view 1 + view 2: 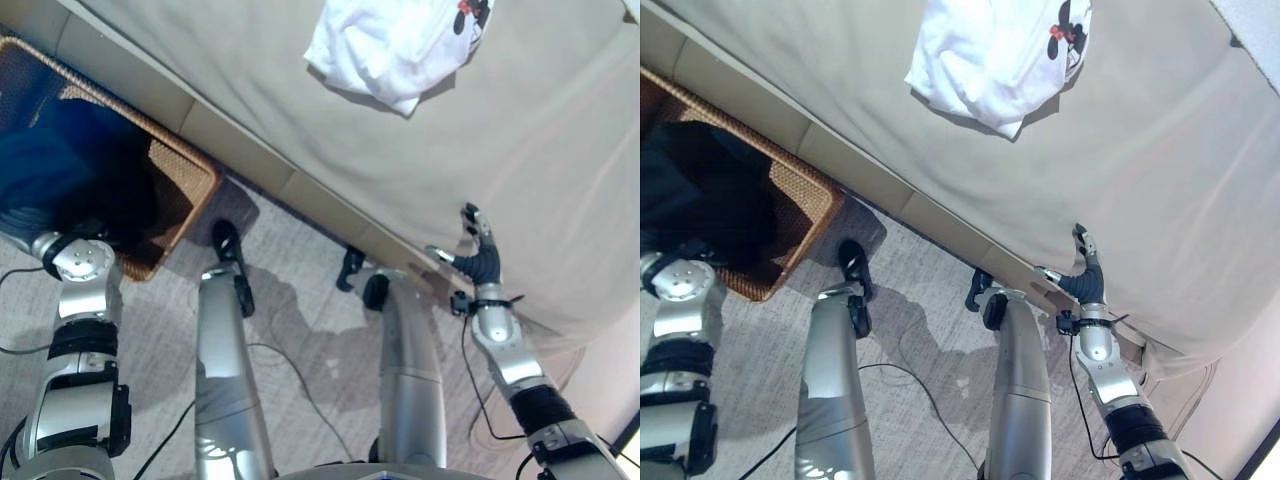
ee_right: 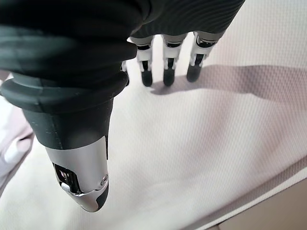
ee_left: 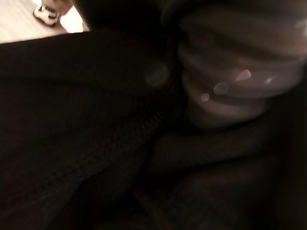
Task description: Pick up clothes into the bucket
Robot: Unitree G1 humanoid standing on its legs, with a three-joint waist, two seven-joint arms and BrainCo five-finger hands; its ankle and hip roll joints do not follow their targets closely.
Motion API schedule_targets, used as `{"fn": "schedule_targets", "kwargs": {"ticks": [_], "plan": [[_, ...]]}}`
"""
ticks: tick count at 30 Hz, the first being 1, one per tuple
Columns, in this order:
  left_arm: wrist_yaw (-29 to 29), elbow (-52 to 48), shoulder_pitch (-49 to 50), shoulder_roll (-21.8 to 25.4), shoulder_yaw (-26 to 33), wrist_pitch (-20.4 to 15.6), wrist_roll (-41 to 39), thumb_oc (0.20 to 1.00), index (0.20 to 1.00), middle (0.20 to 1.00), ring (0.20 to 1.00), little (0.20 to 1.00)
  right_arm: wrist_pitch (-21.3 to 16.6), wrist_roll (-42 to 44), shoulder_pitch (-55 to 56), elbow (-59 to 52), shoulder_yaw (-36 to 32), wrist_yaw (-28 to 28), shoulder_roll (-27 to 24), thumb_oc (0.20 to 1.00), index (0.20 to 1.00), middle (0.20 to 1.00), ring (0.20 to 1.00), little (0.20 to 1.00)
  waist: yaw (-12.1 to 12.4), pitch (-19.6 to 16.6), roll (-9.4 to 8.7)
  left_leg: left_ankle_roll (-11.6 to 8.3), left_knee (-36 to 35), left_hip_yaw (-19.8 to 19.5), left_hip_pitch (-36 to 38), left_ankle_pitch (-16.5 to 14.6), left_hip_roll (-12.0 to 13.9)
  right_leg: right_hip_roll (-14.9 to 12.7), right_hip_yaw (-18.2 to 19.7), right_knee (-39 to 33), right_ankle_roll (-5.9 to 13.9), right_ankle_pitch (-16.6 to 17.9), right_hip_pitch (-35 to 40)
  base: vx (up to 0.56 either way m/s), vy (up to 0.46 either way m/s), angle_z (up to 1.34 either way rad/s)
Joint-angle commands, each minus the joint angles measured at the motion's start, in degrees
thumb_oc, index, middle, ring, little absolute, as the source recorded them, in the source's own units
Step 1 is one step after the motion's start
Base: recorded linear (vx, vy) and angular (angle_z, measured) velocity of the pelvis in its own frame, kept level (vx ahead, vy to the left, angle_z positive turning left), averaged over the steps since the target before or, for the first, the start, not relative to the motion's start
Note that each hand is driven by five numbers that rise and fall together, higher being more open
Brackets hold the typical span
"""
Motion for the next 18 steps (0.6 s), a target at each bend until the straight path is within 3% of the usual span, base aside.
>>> {"fn": "schedule_targets", "kwargs": {"ticks": [1, 6, 7, 8, 14, 18], "plan": [[-1.24, 4.77, -0.68, -0.51, 1.13, -0.53, -3.34, 0.200, 0.200, 0.200, 0.200, 0.200, -1.69, 2.45, 2.30, -4.55, -2.80, -0.61, -3.28, 1.000, 1.000, 1.000, 1.000, 1.000, -0.05, -2.68, 1.26, 1.01, -1.48, -2.27, 1.89, -2.08, -0.56, 0.78, 2.74, -1.44, 3.93, 6.29, -1.58, 0.00, 0.000, 0.00], [-1.27, 5.63, -1.33, -0.67, 0.88, -0.46, -4.16, 0.200, 0.200, 0.200, 0.200, 0.200, -1.74, 2.95, 2.11, -5.44, -2.89, -0.32, -3.78, 1.000, 1.000, 1.000, 1.000, 1.000, -0.15, -3.20, 1.22, 1.07, -0.89, -2.67, 1.35, -2.11, -0.79, 0.80, 2.52, -0.76, 3.59, 5.93, -2.09, 0.00, 0.002, -0.01], [-2.42, 6.17, -1.75, -0.54, 0.44, -0.96, -5.03, 0.285, 0.285, 0.285, 0.285, 0.285, -1.75, 3.05, 2.01, -6.11, -2.89, -0.03, -4.24, 1.000, 1.000, 1.000, 1.000, 1.000, -0.32, -3.62, 1.20, 1.00, -1.00, -2.88, 1.28, -1.95, -0.83, 0.81, 2.49, -0.73, 3.50, 5.83, -2.18, 0.00, 0.000, 0.00], [-3.30, 5.88, -1.70, -0.50, 0.12, -1.62, -5.54, 1.000, 1.000, 1.000, 1.000, 1.000, -1.69, 3.04, 2.02, -6.16, -2.89, 0.05, -4.52, 1.000, 1.000, 1.000, 1.000, 1.000, -0.30, -3.70, 1.27, 0.98, -1.08, -2.95, 1.24, -1.88, -0.86, 0.80, 2.47, -0.71, 3.44, 5.75, -2.23, 0.00, 0.000, 0.00], [-5.39, 4.78, -0.65, -1.45, -0.11, -3.45, -6.94, 1.000, 1.000, 1.000, 1.000, 1.000, -1.75, 3.11, 1.67, -5.74, -3.27, 0.25, -4.69, 1.000, 1.000, 1.000, 1.000, 1.000, -0.15, -4.16, 1.57, 0.84, -1.75, -2.70, 1.57, -1.55, -0.80, 1.23, 2.56, -1.10, 3.11, 5.71, -2.14, 0.00, 0.000, 0.00], [-8.57, 9.87, -1.24, -2.00, -0.76, -0.66, -8.40, 1.000, 1.000, 1.000, 1.000, 1.000, -1.20, 3.04, 1.58, -5.24, -3.39, 0.78, -4.69, 1.000, 1.000, 1.000, 1.000, 1.000, -0.38, -4.80, 2.06, 0.72, -2.14, -2.59, 1.84, -1.28, -0.55, 1.59, 2.56, -1.38, 3.04, 5.85, -1.95, 0.00, 0.005, -0.01]]}}
